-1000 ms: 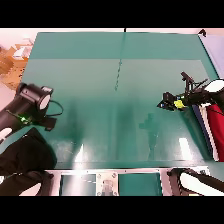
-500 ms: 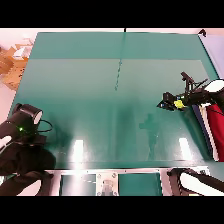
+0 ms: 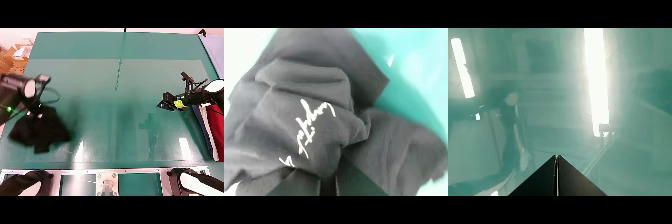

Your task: Fold the shirts.

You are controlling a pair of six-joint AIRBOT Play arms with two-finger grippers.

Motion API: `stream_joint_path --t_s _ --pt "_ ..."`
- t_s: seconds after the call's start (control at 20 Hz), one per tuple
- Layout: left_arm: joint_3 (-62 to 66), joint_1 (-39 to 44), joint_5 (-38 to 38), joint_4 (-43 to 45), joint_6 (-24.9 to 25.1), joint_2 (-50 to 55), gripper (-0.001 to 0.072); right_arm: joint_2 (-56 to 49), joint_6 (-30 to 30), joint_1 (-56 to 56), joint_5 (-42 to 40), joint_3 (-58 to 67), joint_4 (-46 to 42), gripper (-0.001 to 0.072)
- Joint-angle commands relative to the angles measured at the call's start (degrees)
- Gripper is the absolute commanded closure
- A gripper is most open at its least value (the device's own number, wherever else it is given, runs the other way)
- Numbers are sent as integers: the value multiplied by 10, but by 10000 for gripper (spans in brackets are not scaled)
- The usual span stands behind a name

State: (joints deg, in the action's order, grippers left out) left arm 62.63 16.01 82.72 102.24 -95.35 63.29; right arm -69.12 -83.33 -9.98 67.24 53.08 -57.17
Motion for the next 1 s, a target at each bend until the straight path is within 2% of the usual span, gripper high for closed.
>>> stream_joint_path --t_s 0.0,0.2,0.4,0.45,0.5,0.55,0.6,0.75,0.85,0.9,0.95 --pt "134 108 -81 -60 13 0 690 0 0 0 0 0 0 691" --pt "153 195 -221 -127 9 31 690 0 0 0 -2 0 0 691" --pt "153 224 -344 -240 34 135 686 0 0 0 -2 0 0 691" --pt "153 223 -356 -281 44 163 535 0 -1 0 -2 0 2 691" --pt "153 222 -358 -299 43 183 136 0 -2 0 -2 0 2 690" --pt "153 219 -351 -308 43 191 -4 0 -2 0 -2 0 2 689" --pt "153 212 -333 -306 45 188 -5 0 -2 0 -2 0 2 682" --pt "179 156 -228 -287 65 161 -4 0 -2 0 -2 1 11 483" --pt "187 100 -178 -266 65 140 -5 0 -2 0 -4 2 24 261" --pt "186 70 -162 -263 65 137 -4 -3 1 2 -5 1 46 219" --pt "179 40 -155 -263 64 137 -4 -8 2 6 -12 1 65 216"
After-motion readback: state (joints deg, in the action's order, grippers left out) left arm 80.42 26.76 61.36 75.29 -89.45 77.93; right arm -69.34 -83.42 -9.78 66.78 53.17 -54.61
